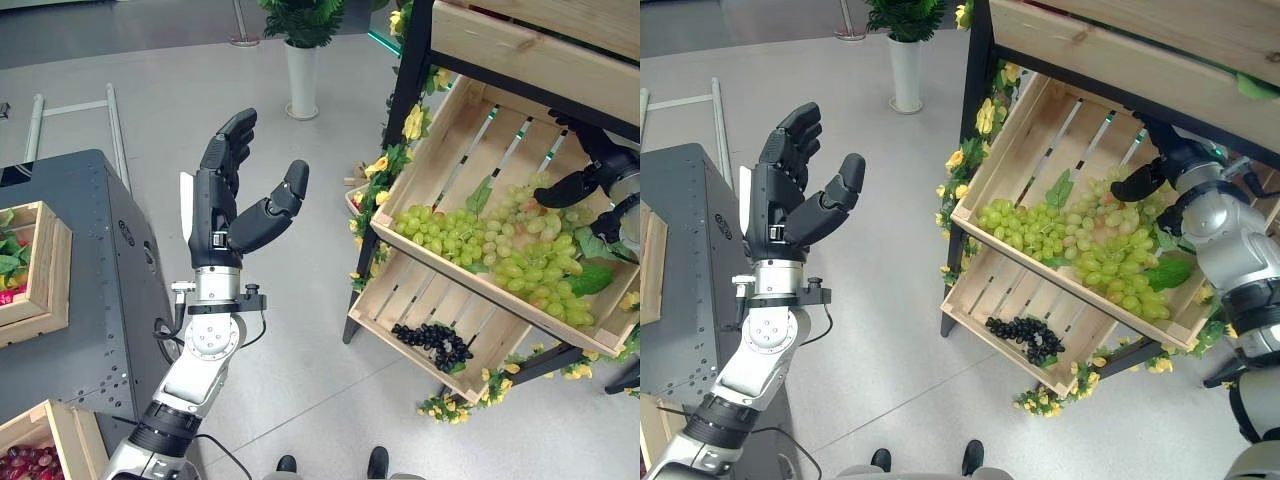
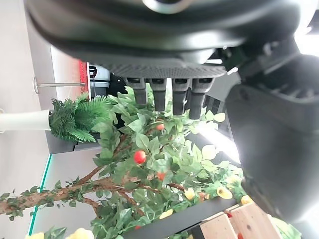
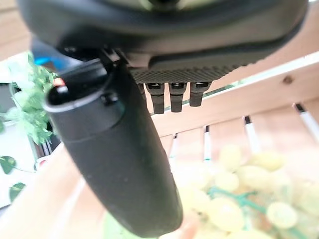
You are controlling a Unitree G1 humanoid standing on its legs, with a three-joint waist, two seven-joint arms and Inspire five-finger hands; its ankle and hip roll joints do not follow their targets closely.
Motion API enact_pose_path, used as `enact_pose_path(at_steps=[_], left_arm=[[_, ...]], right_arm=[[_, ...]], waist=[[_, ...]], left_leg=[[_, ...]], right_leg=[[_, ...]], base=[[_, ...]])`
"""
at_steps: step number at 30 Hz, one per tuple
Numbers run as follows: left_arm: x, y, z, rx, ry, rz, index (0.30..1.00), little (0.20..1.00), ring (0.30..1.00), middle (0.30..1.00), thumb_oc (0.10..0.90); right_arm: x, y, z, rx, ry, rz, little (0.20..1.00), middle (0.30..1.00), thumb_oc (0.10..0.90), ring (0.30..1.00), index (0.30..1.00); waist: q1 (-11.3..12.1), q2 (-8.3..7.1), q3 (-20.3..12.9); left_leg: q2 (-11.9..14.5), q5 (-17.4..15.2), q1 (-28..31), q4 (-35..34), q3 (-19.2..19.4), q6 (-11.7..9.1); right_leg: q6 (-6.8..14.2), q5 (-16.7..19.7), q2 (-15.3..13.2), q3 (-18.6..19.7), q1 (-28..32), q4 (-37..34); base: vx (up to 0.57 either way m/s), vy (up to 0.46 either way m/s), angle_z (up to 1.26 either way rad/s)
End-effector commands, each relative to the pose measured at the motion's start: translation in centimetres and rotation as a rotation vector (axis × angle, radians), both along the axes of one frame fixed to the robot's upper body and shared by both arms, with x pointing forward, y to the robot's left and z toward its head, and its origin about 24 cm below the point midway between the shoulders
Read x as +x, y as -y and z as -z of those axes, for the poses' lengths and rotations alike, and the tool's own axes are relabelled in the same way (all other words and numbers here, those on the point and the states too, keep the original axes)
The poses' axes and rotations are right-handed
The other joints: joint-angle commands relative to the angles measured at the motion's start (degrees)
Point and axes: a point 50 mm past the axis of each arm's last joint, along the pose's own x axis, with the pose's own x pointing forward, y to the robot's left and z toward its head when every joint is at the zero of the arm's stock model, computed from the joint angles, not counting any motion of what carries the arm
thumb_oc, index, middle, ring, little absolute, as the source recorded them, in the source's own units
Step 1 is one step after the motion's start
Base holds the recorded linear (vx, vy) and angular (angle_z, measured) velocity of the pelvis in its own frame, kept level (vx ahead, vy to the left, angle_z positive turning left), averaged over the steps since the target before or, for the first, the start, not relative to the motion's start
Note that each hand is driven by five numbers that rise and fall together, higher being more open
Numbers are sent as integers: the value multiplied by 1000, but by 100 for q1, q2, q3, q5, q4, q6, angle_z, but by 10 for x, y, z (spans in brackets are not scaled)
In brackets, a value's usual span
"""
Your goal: Pick up the fruits from the basket on one side to the basket on the other side
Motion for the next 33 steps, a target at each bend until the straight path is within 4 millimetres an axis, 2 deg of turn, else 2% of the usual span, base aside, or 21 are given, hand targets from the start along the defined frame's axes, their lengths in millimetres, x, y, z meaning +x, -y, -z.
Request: enact_pose_path(at_steps=[1,5,7,9,13,15,21,22,24,28,30,33], left_arm=[[-9,3,-41,48,240,69,900,900,900,900,800],[-8,-1,-45,46,246,52,900,900,900,900,800],[-8,-1,-45,47,248,51,900,900,900,900,800],[-6,0,-44,41,252,48,900,900,900,900,800],[-5,1,-42,33,254,39,900,900,900,900,800],[-4,1,-38,26,250,25,900,900,900,900,800],[-5,-2,-31,17,235,-8,900,900,900,900,800],[-7,-3,-29,9,236,-29,900,900,900,900,800],[-8,-3,-28,3,234,-42,900,900,900,900,800],[-8,-2,-25,-8,226,-52,900,900,900,900,800],[-10,-3,-22,-16,218,-63,900,900,900,900,800],[-12,-5,-20,-12,216,-78,900,900,900,900,800]], right_arm=[[-17,8,-63,172,259,-40,900,900,800,900,900],[-19,-3,-37,446,249,-162,900,900,800,900,900],[-19,-7,-30,543,237,-199,900,900,800,900,900],[-17,-19,-13,732,211,-297,900,900,800,900,900],[-16,-41,5,922,188,-449,900,900,800,900,900],[-16,-62,15,1069,192,-567,900,900,800,900,900],[-19,-87,36,1249,127,-700,900,900,800,900,900],[-23,-97,42,1263,109,-767,900,900,800,900,900],[-26,-105,43,1294,104,-817,900,900,800,900,900],[-37,-122,27,1302,230,-949,900,900,800,900,900],[-47,-131,12,1319,328,-1060,900,900,800,900,900],[-54,-138,5,1312,358,-1119,900,900,800,900,900]], waist=[[-32,-287,-604],[-98,-240,-580],[-103,-235,-572],[-122,-204,-559],[-138,-156,-559],[-139,-112,-577],[-110,-47,-625],[-89,-18,-643],[-73,-5,-650],[-6,23,-669],[56,65,-670],[101,87,-665]], left_leg=[[-35,-129,-363,5,-256,-30],[-34,-114,-370,5,-222,-33],[-30,-119,-367,5,-210,-36],[-24,-136,-349,5,-209,-40],[-19,-150,-344,5,-225,-45],[-15,-165,-337,5,-204,-54],[-27,-183,-332,5,-193,-58],[-46,-188,-332,5,-197,-50],[-65,-193,-332,5,-207,-48],[-157,-216,-339,5,-245,-9],[-230,-225,-325,5,-238,37],[-299,-230,-305,5,-251,102]], right_leg=[[331,-288,-350,-82,352,133],[327,-260,-370,-73,341,108],[328,-264,-376,-73,338,110],[320,-278,-389,-78,343,116],[303,-301,-403,-100,358,111],[296,-319,-413,-116,373,101],[292,-330,-444,-155,413,60],[292,-325,-466,-180,424,45],[299,-321,-486,-205,434,35],[323,-319,-551,-263,444,35],[349,-347,-623,-299,429,119],[376,-383,-701,-299,395,236]], base=[[0,0,0],[0,0,0],[-12,-2,-3],[0,0,0],[2,7,-2],[19,20,-10],[27,34,-2],[48,90,2],[42,94,3],[35,106,5],[60,210,8],[49,191,5]])
